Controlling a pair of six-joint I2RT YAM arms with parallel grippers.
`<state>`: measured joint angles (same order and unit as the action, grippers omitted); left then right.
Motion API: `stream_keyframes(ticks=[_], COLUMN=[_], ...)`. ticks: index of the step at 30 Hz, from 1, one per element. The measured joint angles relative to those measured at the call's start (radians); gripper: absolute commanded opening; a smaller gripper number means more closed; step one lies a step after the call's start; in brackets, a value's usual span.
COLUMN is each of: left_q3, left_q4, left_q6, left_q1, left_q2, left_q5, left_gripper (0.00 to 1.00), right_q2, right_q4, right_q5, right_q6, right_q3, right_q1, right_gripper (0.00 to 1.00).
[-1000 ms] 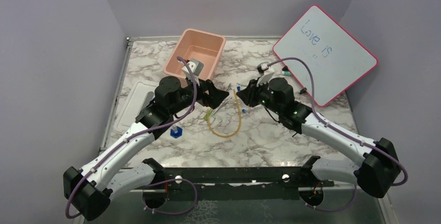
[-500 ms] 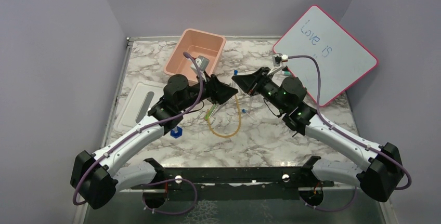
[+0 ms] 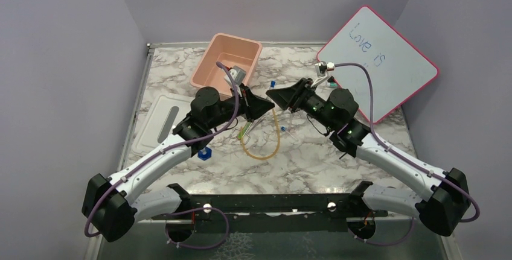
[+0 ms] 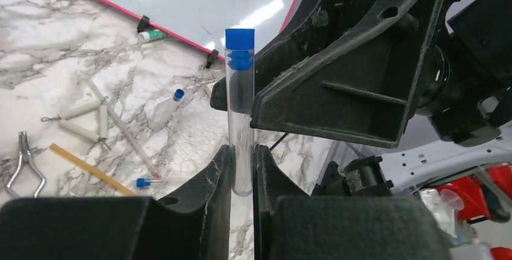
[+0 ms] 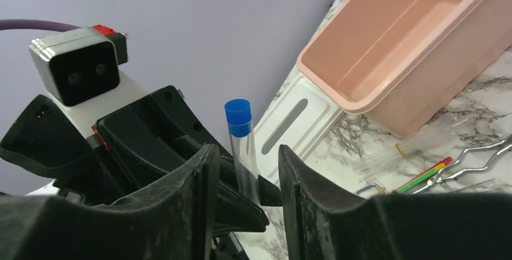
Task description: Organize the chemistry lab equipment
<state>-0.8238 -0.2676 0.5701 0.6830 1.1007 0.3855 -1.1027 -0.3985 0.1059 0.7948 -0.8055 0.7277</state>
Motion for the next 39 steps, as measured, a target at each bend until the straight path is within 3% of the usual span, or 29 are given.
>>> stream_keyframes(ticks=[3,15,20,27,34,35,38,39], left_q3=[0.000,-0.043,-0.088,-0.102,-0.114,-0.114,-0.116,-0.117], left_q4=[0.008,0.109,0.167,0.220,0.271,0.272,0.277,0.279], left_q6=[-0.081,-0.496,-0.602,-0.698,-0.757,-0.762,-0.761,-0.760], left_q1=[0.000,0.000,0.000,0.000,0.000,0.000,0.000,0.000], left_q2=[-0.013,-0.037,-0.027,-0.021,-0.021,-0.021,-0.022,-0.022], left_q5=[0.000,0.055,0.093,0.123,0.123,0.123,0.122,0.121], left_gripper=[0.00,0.00,0.00,0.00,0.01,0.04,0.52,0.62], right_q2=[0.002,-0.047,-0.103,-0.136,-0.133,-0.133,-0.133,-0.133], right_q4=[0.085,0.616,0.762,0.861,0.863,0.863,0.864,0.864], right_q5=[0.012,0.023,0.056,0.105,0.130,0.133,0.136,0.137], right_q6=[-0.019,-0.153,-0.195,-0.213,-0.212,-0.213,-0.217,-0.219], right_q3=[-0.040,-0.478,-0.533,-0.535,-0.535,-0.535,-0.535,-0.535], right_q1=[0.000,0.000,0.000,0.000,0.000,0.000,0.000,0.000], right_gripper=[0.54,0.57,0.56,0.34,0.18,0.16,0.14,0.14])
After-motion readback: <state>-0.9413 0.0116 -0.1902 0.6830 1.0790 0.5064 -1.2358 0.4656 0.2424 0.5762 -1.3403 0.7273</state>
